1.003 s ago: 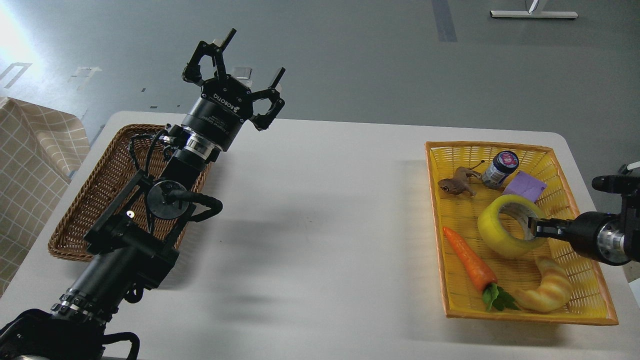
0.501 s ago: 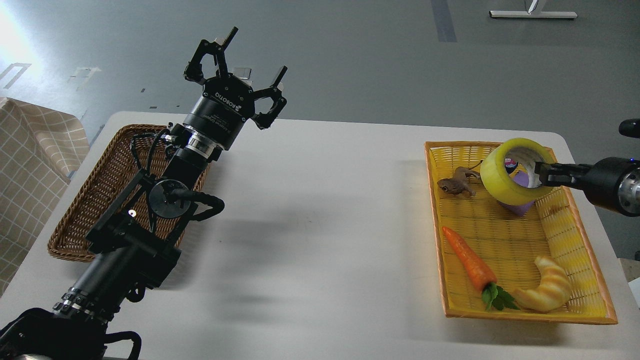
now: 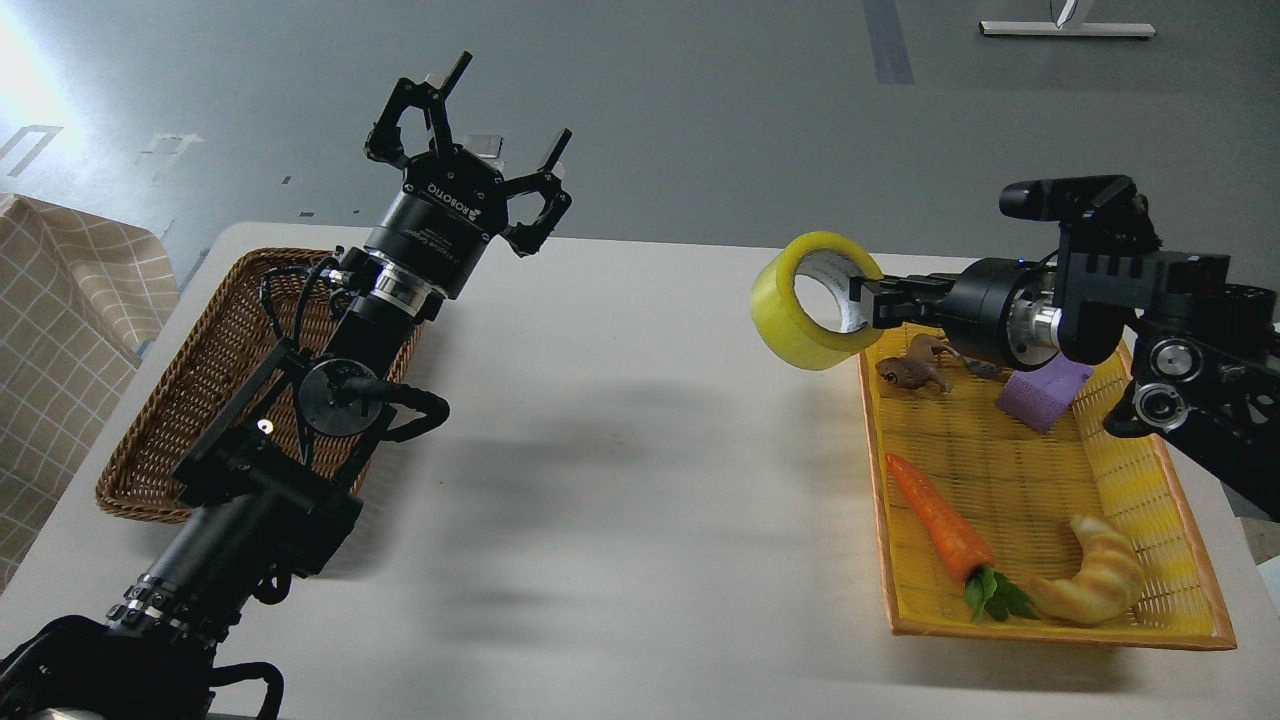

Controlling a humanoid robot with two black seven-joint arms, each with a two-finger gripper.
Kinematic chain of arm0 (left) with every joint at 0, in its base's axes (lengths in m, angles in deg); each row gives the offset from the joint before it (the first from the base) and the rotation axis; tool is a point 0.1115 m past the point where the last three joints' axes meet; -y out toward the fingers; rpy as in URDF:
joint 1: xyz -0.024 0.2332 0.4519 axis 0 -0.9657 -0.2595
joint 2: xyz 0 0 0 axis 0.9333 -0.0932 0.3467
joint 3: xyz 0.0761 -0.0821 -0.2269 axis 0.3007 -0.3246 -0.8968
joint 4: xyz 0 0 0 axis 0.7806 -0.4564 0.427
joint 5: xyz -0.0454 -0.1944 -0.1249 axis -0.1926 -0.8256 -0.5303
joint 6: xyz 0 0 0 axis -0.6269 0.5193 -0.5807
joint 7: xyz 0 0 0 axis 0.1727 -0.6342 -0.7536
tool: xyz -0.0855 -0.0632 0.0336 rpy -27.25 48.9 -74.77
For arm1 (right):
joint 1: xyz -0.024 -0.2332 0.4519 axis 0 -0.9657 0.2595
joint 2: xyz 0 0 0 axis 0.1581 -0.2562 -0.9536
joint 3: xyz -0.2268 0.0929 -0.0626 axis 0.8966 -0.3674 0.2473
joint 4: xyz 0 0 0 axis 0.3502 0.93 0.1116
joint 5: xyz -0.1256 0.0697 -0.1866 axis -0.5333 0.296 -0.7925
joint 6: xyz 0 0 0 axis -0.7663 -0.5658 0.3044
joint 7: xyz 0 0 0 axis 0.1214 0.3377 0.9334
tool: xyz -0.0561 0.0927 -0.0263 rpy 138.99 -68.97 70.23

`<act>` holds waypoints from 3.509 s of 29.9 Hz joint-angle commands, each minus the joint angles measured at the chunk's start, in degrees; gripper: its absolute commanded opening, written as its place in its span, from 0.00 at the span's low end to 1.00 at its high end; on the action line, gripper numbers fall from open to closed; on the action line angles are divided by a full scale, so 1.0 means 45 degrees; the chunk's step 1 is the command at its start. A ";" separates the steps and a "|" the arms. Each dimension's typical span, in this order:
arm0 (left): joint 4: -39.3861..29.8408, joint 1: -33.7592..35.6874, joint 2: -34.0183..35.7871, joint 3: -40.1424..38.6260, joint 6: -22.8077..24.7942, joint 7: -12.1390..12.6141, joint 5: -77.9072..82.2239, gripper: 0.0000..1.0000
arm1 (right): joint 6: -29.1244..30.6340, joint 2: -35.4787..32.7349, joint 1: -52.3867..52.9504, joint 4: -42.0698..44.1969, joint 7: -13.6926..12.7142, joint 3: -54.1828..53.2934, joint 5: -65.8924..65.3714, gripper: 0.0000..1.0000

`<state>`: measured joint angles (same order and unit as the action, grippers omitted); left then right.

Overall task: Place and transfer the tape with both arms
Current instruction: 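Lift the tape roll with the right gripper and carry it onto the table, then set the tape roll down on the table and open the right gripper, then withdraw the right gripper back above the yellow tray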

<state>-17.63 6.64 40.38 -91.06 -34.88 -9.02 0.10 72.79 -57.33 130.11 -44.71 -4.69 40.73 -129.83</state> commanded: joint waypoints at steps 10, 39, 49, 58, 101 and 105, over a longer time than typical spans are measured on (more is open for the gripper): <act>0.0000 0.0040 0.0006 0.0002 0.0000 -0.0022 0.0001 0.98 | 0.0000 0.3972 0.1312 0.3269 -0.0097 0.2248 -0.0105 0.00; 0.0000 0.0060 -0.0014 -0.0018 0.0000 -0.0042 0.0001 0.98 | 0.0000 0.6494 0.1312 0.6102 -0.0155 0.3694 -0.0515 0.00; 0.0000 0.0041 -0.0014 -0.0018 0.0000 -0.0276 0.0001 0.98 | 0.0000 0.6690 0.1312 0.6318 -0.0175 0.3812 -0.0750 0.16; 0.0000 0.0060 0.0006 -0.0018 0.0000 -0.0276 0.0001 0.98 | 0.0000 0.6651 0.1371 0.6259 -0.0155 0.3675 -0.0633 0.74; 0.0176 0.0021 0.0142 0.0158 0.0000 -0.0256 0.0021 0.98 | 0.0000 0.2411 -0.4877 -0.0792 0.0079 -0.9543 0.6767 1.00; 0.0196 0.0002 0.0142 0.0158 0.0000 -0.0256 0.0021 0.98 | 0.0000 0.3816 -0.5737 -0.0675 0.0079 -1.1849 0.8037 1.00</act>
<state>-16.77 6.70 41.02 -90.33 -34.88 -10.17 0.19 72.78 -43.87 106.48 -48.22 -4.28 -6.89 -97.31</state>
